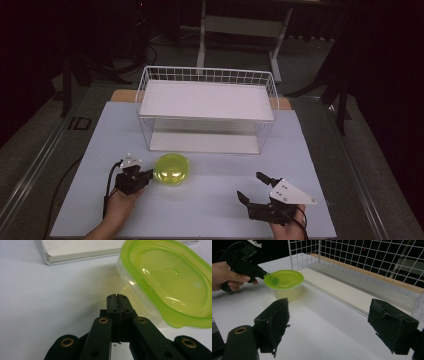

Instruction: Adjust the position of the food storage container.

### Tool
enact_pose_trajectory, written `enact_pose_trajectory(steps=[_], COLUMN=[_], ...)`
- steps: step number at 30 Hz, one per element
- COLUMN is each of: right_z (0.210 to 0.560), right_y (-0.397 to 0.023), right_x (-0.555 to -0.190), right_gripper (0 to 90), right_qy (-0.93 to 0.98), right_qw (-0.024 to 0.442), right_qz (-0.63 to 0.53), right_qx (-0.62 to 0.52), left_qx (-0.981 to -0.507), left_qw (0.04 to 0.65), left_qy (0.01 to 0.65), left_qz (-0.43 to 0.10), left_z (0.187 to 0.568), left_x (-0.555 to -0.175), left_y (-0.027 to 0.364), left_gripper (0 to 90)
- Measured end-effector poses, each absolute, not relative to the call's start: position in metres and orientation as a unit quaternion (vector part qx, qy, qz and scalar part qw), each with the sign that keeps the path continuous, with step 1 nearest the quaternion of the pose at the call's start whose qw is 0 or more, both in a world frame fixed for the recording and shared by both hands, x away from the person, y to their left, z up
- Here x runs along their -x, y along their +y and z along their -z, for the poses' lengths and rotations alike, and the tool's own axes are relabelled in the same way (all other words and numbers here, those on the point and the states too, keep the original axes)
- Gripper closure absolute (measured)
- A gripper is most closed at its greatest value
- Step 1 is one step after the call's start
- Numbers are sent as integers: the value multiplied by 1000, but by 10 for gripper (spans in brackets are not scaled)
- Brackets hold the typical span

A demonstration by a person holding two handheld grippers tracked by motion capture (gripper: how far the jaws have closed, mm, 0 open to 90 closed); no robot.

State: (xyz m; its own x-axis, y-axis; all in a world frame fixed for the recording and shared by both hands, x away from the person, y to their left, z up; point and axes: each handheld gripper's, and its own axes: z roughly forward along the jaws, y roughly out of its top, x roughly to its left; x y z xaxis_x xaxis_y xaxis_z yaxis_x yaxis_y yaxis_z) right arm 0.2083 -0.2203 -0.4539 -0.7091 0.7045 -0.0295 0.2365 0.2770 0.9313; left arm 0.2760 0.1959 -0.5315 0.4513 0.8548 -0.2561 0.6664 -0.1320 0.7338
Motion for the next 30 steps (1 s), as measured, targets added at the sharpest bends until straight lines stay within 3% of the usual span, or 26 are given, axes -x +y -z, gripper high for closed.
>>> enact_pose_trajectory(steps=[30], right_z=[454], right_y=[-227], right_x=[-209], right_gripper=[172], right_qy=[763], right_qw=[224], right_qz=[-522], right_qx=[-310], left_qx=[-777], left_qw=[420], left_qy=[463], left_qz=[-67], left_z=[535], left_x=[-296], left_y=[106], left_gripper=[900])
